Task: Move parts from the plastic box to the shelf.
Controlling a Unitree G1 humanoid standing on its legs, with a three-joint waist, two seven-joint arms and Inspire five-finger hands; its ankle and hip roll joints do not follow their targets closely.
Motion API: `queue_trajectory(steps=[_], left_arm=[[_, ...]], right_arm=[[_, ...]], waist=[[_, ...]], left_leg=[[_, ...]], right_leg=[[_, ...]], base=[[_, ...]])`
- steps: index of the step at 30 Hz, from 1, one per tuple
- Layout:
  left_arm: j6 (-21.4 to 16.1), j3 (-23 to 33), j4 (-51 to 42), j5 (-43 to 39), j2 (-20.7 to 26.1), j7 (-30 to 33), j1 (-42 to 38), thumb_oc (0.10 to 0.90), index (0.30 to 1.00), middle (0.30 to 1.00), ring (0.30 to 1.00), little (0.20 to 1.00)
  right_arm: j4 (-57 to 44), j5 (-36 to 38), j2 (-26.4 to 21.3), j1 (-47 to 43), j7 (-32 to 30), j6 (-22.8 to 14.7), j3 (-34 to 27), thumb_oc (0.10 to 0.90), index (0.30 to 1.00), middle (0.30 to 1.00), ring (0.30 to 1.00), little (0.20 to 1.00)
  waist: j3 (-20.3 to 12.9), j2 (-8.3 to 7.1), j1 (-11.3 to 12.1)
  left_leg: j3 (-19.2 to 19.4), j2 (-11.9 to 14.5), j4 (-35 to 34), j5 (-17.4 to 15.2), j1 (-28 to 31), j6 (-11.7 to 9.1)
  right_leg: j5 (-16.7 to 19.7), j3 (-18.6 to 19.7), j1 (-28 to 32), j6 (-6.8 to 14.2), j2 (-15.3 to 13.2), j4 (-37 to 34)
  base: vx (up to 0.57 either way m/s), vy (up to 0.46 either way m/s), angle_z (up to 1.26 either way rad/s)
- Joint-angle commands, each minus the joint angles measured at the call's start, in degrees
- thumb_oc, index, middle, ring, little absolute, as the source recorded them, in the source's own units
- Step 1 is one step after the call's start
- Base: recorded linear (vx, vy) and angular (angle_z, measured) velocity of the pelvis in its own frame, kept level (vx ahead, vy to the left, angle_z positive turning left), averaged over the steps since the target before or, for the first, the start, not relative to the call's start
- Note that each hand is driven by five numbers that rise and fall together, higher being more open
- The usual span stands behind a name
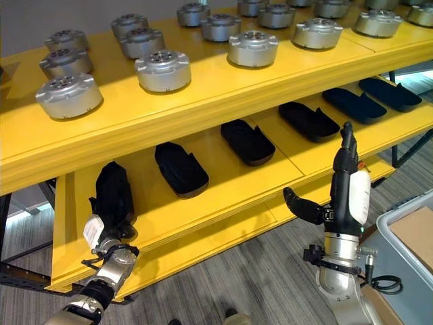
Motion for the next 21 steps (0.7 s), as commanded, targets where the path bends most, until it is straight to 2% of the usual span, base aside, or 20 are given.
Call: queue_trajectory(steps=[1, 6, 12, 15, 21], left_arm=[[-0.22, -1.29, 2.79, -4.86, -3.3, -3.21, -3.67, 0.9, 1.0, 1.0, 1.0, 1.0], [-0.72, -0.98, 2.73, -5.31, -3.53, -2.79, -3.51, 0.9, 1.0, 1.0, 1.0, 1.0], [2.33, -2.56, 1.01, 2.31, -2.3, -4.27, -3.87, 0.9, 1.0, 1.0, 1.0, 1.0], [3.96, -4.29, -0.74, 4.51, -1.41, -2.01, -3.95, 0.9, 1.0, 1.0, 1.0, 1.0], [4.52, -4.72, -1.95, 8.57, 0.56, -0.54, -4.13, 0.9, 1.0, 1.0, 1.0, 1.0]], right_arm=[[-4.64, 0.87, -3.06, -5.64, -1.09, -3.17, -2.81, 0.9, 1.0, 1.0, 1.0, 1.0], [-4.85, 0.7, -3.14, -5.68, -0.87, -2.88, -2.79, 0.9, 1.0, 1.0, 1.0, 1.0], [-5.06, 0.63, -3.04, -5.17, -0.4, -2.62, -2.88, 0.9, 1.0, 1.0, 1.0, 1.0], [-4.64, 0.4, -3.36, -5.38, -0.64, -2.63, -2.38, 0.9, 1.0, 1.0, 1.0, 1.0], [-4.25, 0.43, -4.05, -5.53, -0.84, -2.68, -2.06, 0.9, 1.0, 1.0, 1.0, 1.0]], waist=[[-1.79, -2.51, -0.19], [-1.68, -2.44, -0.23], [-1.52, -2.25, -0.27], [-1.41, -2.17, -0.17], [-1.31, -2.11, 0.03]], left_leg=[[-0.02, 3.64, 3.85, -6.26, 0.02, -0.95], [-0.13, 3.58, 3.88, -6.31, 0.02, -0.97], [-0.19, 3.45, 3.81, -6.33, 0.11, -0.97], [-0.22, 3.4, 3.73, -6.37, 0.2, -1.02], [-0.45, 3.38, 3.88, -6.39, 0.08, -1.09]], right_leg=[[-3.56, 1.05, -4.44, -1.47, 2.95, 6.04], [-3.67, 1.01, -4.55, -1.49, 2.9, 6.19], [-3.7, 0.88, -4.68, -1.4, 2.75, 6.34], [-3.74, 0.76, -4.74, -1.38, 2.72, 6.44], [-3.92, 0.69, -4.88, -1.35, 2.66, 6.7]], base=[[0.0, 0.0, 0.0], [0.0, 0.0, 0.0], [0.0, 0.0, 0.0], [0.0, 0.0, 0.0], [0.0, 0.0, 0.0]])
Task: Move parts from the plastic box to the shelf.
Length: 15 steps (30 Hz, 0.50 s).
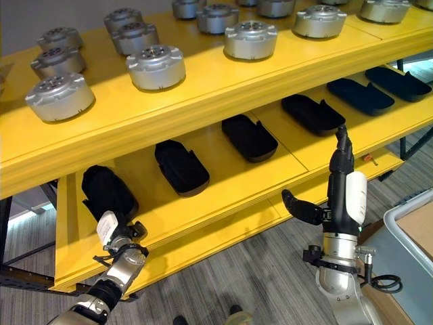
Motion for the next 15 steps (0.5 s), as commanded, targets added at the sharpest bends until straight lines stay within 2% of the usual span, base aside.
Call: queue_trajectory(steps=[1, 12, 15], left_arm=[[0.6, -0.98, 1.24, 3.28, 2.59, -0.23, -4.1, 0.9, 1.0, 1.0, 1.0, 1.0], [3.08, -3.59, -0.23, 16.35, 7.17, -4.71, -4.82, 0.9, 1.0, 1.0, 1.0, 1.0], [5.12, -5.24, -1.38, 21.7, 8.15, -7.42, -4.52, 0.9, 1.0, 1.0, 1.0, 1.0]], right_arm=[[-4.25, 0.48, -3.89, -5.56, -2.12, -3.69, -2.2, 0.9, 1.0, 1.0, 1.0, 1.0], [-3.83, 1.55, -4.75, -5.07, -1.96, -3.91, -2.51, 0.9, 1.0, 1.0, 1.0, 1.0], [-3.91, 1.92, -5.04, -5.06, -1.55, -3.93, -2.62, 0.9, 1.0, 1.0, 1.0, 1.0]], waist=[[-3.3, -3.36, 0.23], [-3.24, -2.86, 0.27], [-3.18, -2.69, 0.32]], left_leg=[[-0.44, 3.45, 3.86, -6.21, 0.13, -0.97], [-0.68, 3.24, 3.85, -6.32, 0.16, -1.11], [-0.72, 3.14, 3.87, -6.4, 0.08, -1.13]], right_leg=[[-3.65, 0.78, -5.11, -1.31, 2.69, 6.74], [-3.82, 0.72, -5.27, -1.12, 2.5, 7.0], [-3.82, 0.75, -5.36, -1.06, 2.42, 7.04]], base=[[0.0, 0.0, 0.0], [0.0, 0.0, 0.01], [0.0, 0.011, 0.0]])
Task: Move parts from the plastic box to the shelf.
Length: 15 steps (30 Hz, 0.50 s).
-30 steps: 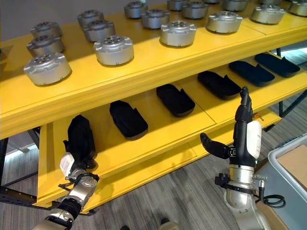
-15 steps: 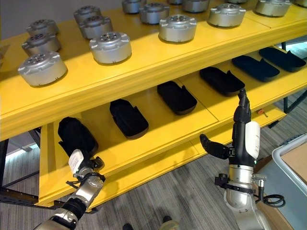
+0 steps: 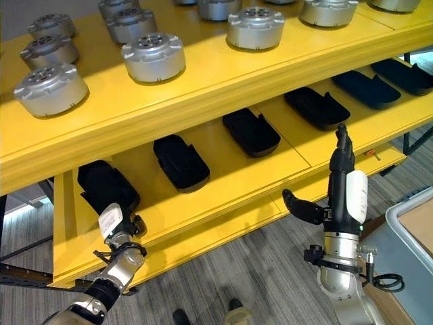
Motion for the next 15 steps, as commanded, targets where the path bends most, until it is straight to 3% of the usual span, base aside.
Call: queue_trajectory(steps=[1, 7, 15], left_arm=[[2.94, -2.18, 0.79, 11.64, 6.11, -2.83, -4.55, 0.9, 1.0, 1.0, 1.0, 1.0], [5.66, -5.22, -0.05, 17.25, 8.27, -9.1, -2.7, 0.9, 1.0, 1.0, 1.0, 1.0], [4.48, -4.37, 2.37, 16.99, 7.99, -9.92, -0.17, 0.9, 1.0, 1.0, 1.0, 1.0]], right_arm=[[-3.58, 2.2, -4.6, -5.42, -1.35, -3.96, -2.49, 0.9, 1.0, 1.0, 1.0, 1.0], [-3.14, 2.81, -5.47, -6.23, -1.37, -4.05, -2.92, 0.9, 1.0, 1.0, 1.0, 1.0], [-3.19, 2.94, -5.14, -6.08, -0.38, -3.94, -3.68, 0.9, 1.0, 1.0, 1.0, 1.0]], waist=[[-3.96, -2.89, 0.41], [-3.6, -2.1, 0.88], [-3.59, -1.82, 1.31]], left_leg=[[-0.51, 3.45, 3.84, -6.49, 0.37, -1.17], [-1.14, 2.96, 3.62, -6.46, 0.1, -1.35], [-1.55, 2.77, 3.72, -6.44, -0.19, -1.4]], right_leg=[[-3.73, 1.19, -5.42, -0.94, 2.41, 7.08], [-3.61, 0.74, -5.76, -0.83, 1.98, 6.98], [-3.77, 0.14, -6.0, -0.88, 1.76, 7.16]], base=[[-0.01, 0.032, 0.0], [-0.03, 0.039, 0.05], [0.0, 0.003, 0.0]])
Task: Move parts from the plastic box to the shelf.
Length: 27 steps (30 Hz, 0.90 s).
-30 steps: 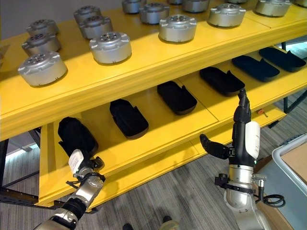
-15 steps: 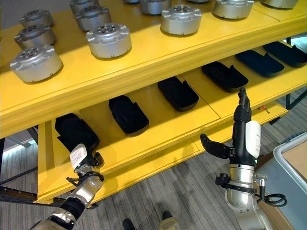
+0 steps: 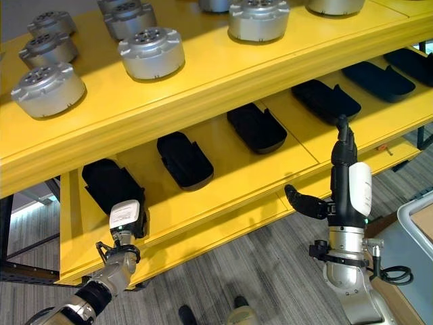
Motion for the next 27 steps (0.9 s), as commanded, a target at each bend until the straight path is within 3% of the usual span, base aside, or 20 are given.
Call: queue_trajectory(steps=[1, 27], left_arm=[[1.26, 3.96, 4.71, 1.26, 3.3, -0.18, -0.7, 0.9, 1.0, 1.0, 1.0, 1.0], [-1.65, 4.44, 1.22, -1.76, 3.7, -3.36, 4.63, 0.9, 1.0, 1.0, 1.0, 1.0]], right_arm=[[-3.39, 1.43, -1.29, -4.71, -0.71, -3.87, -3.81, 0.9, 1.0, 1.0, 1.0, 1.0], [-4.16, 1.89, -0.69, -4.35, 0.09, -2.48, -4.88, 0.9, 1.0, 1.0, 1.0, 1.0]], waist=[[-4.2, -3.79, 1.3], [-3.57, -3.62, 2.71]], left_leg=[[-0.27, 3.04, 3.74, -6.63, 0.41, -1.46], [-1.14, 2.8, 3.53, -6.61, -0.05, -1.62]], right_leg=[[-3.87, 0.94, -5.83, -0.86, 1.88, 7.23], [-3.88, -0.23, -6.48, -0.91, 1.57, 7.27]], base=[[0.0, 0.0, 0.0], [0.0, -0.002, 0.01]])
